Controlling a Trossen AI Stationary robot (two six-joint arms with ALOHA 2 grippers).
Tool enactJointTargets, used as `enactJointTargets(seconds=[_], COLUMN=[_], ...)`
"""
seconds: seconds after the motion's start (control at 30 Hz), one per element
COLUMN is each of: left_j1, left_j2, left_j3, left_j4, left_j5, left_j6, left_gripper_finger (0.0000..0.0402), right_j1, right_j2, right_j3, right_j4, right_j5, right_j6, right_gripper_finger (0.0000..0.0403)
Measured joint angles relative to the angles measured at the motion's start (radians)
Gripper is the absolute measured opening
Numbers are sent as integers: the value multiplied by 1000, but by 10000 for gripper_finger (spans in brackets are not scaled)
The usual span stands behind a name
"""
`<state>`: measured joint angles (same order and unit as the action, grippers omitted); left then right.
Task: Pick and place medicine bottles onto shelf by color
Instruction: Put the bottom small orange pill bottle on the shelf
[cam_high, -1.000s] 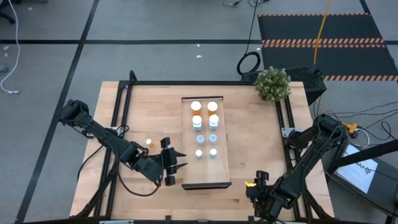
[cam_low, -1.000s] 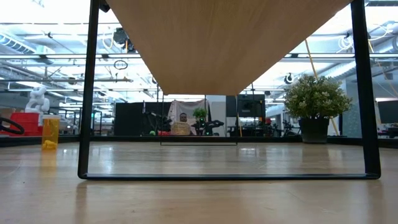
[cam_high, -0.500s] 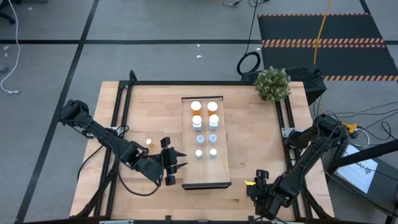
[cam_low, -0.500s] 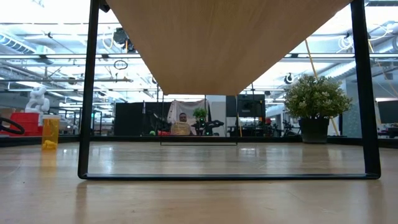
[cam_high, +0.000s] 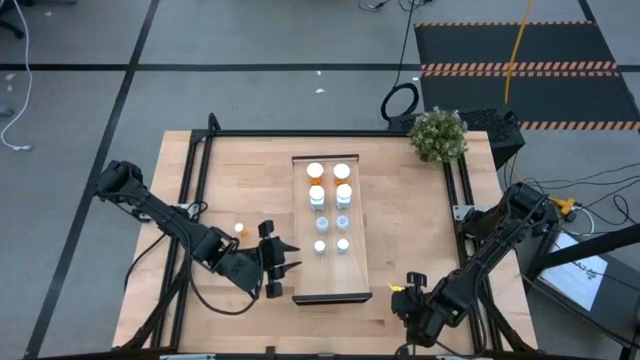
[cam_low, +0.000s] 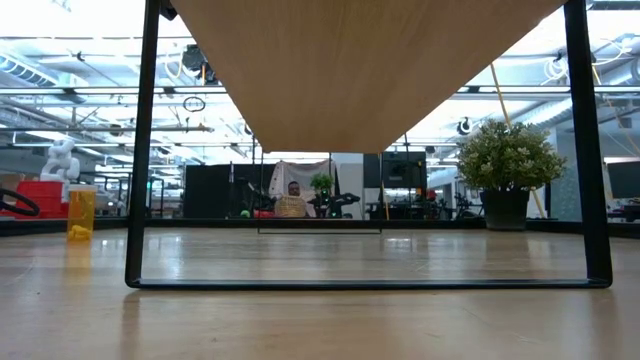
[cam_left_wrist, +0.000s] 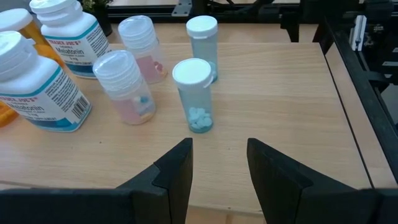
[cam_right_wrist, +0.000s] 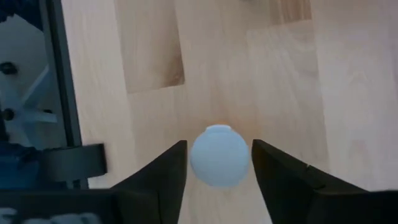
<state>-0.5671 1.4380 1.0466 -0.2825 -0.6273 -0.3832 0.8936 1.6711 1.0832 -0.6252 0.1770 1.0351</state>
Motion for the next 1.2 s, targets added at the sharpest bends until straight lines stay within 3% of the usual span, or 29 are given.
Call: enactJointTargets(seconds=[0.37, 0.67, 1.2], left_j1=[0, 0, 0], left_j2=[0, 0, -1], left_j3=[0, 0, 0], left_j4=[0, 0, 0], left_j5=[0, 0, 1], left_j6=[0, 1, 3], left_gripper_finger=[154, 154, 154], right_j1=[-18, -19, -20], right_j2=[0, -48, -286], right_j3=[0, 0, 0], right_j4=[16, 16, 15], right_j5=[-48, -19, 40], right_j6=[-2, 23, 52], right_gripper_finger=[109, 116, 112])
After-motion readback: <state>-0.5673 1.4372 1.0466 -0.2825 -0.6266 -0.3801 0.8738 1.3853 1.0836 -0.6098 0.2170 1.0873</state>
